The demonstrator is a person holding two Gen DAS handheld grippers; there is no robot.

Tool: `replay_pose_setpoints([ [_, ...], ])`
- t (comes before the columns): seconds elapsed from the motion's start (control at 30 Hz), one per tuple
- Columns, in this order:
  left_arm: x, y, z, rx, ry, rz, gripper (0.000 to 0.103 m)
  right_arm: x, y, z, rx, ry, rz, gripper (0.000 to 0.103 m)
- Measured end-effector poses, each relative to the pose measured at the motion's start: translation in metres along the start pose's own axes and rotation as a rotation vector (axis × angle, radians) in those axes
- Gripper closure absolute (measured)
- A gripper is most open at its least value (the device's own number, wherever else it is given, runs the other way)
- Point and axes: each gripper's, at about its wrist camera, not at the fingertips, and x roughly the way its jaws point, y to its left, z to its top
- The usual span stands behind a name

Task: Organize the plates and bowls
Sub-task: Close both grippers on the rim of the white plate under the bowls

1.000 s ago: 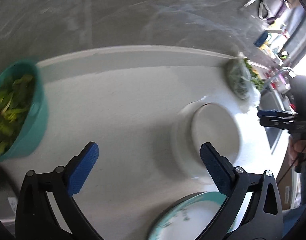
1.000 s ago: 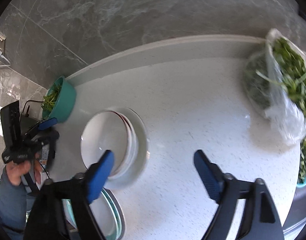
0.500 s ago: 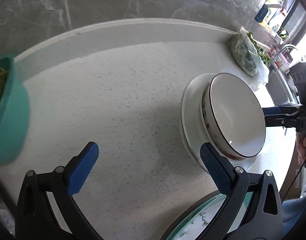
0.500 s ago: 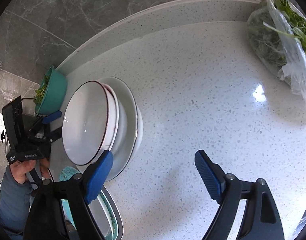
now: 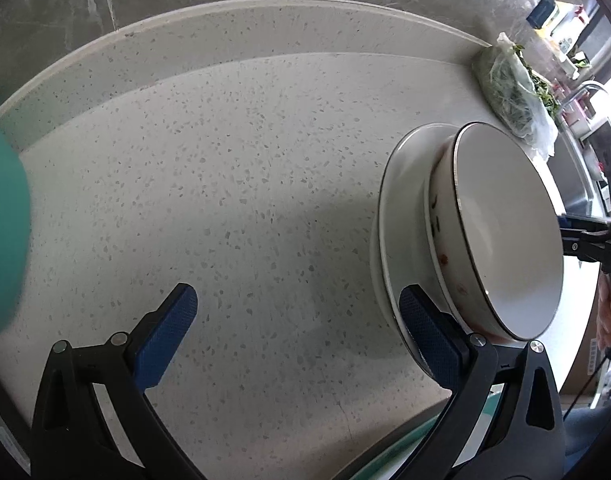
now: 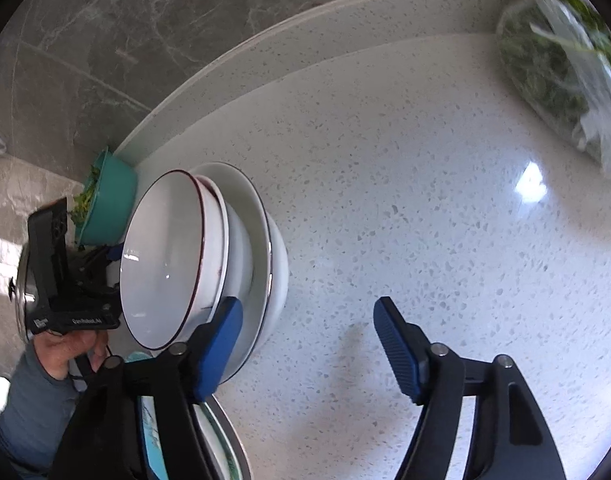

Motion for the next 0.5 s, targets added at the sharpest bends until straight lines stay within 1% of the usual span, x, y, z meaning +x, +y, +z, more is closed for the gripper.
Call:
replay_pose_setpoints([
  [0.03,0.003,0.002,0.001,-0.013,0.005,-0.006,0.001,0.001,-0.002,-0.001,0.023,-0.002,0.017,0.035],
  [0.1,0.007,0.001,0.003,-0.021,0.003,-0.021,0.006,0.005,-0.002,-0.002,0.029,0.001,0.015,0.036],
  [0.17,0.009,0.000,0.003,-0.020,-0.002,-0.054,0.022,0.010,-0.001,-0.003,0.027,0.013,0.011,0.041],
  [0.2,0.010,-0.002,0.004,-0.017,-0.004,-0.069,0.026,0.013,-0.001,-0.004,0.031,0.019,0.018,0.042],
  [0.27,0.010,-0.005,0.007,-0.015,-0.017,-0.092,0.040,0.017,0.000,-0.002,0.038,0.018,0.026,0.047],
  [0.3,0.011,-0.006,0.008,-0.016,-0.020,-0.100,0.043,0.018,0.000,0.000,0.043,0.014,0.029,0.051],
  [0.37,0.012,-0.009,0.012,-0.015,-0.021,-0.114,0.048,0.021,0.001,0.003,0.048,0.013,0.035,0.053],
  [0.5,0.016,-0.010,0.012,-0.022,-0.014,-0.153,0.049,0.025,0.004,0.006,0.033,0.011,0.042,0.056],
])
